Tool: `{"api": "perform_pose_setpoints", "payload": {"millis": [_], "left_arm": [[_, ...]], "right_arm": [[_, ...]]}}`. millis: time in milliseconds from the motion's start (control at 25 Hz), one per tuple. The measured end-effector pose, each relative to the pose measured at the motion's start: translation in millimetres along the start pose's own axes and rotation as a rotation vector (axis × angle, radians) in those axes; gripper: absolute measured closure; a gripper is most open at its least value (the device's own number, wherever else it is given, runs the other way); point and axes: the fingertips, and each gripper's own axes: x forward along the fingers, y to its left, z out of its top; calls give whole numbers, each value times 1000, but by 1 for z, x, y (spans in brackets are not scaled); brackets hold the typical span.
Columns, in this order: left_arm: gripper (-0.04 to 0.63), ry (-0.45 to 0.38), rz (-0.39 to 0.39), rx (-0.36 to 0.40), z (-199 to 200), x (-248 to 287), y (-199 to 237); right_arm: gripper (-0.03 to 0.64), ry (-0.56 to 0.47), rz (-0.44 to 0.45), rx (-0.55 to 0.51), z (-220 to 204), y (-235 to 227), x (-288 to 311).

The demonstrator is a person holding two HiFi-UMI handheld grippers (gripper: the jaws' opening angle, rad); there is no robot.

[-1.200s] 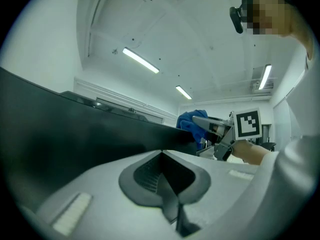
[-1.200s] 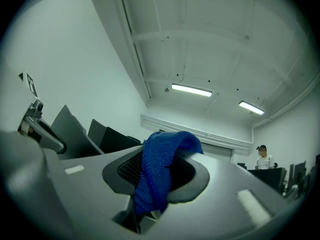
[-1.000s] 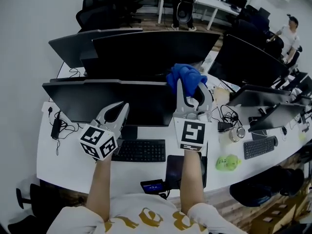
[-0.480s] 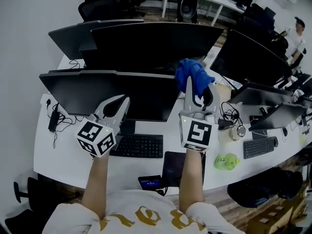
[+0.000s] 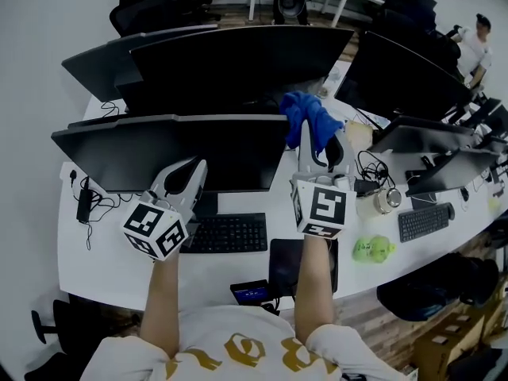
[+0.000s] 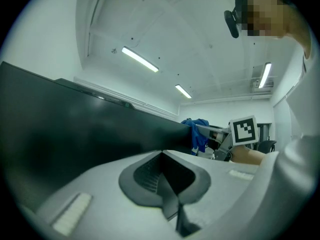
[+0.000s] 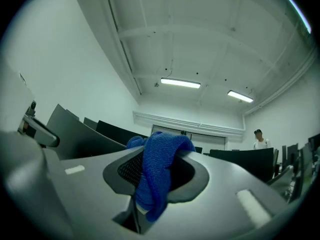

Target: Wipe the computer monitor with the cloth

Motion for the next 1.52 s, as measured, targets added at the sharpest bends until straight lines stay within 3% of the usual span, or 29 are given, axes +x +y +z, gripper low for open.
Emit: {"api": "perform_pose_setpoints", "payload": {"millis": [640,1320,1520], "left_arm": [[595,40,-20,-34,-20,9,3],[595,55,-1,-16,-33,10,7],[595,80,-14,-76,-48,11,11]], "right_arm": [[492,-19,15,162,-23,0,-2],[495,27,41,205,-52,9,-6],[495,48,48,231,-64,12,-8]]}}
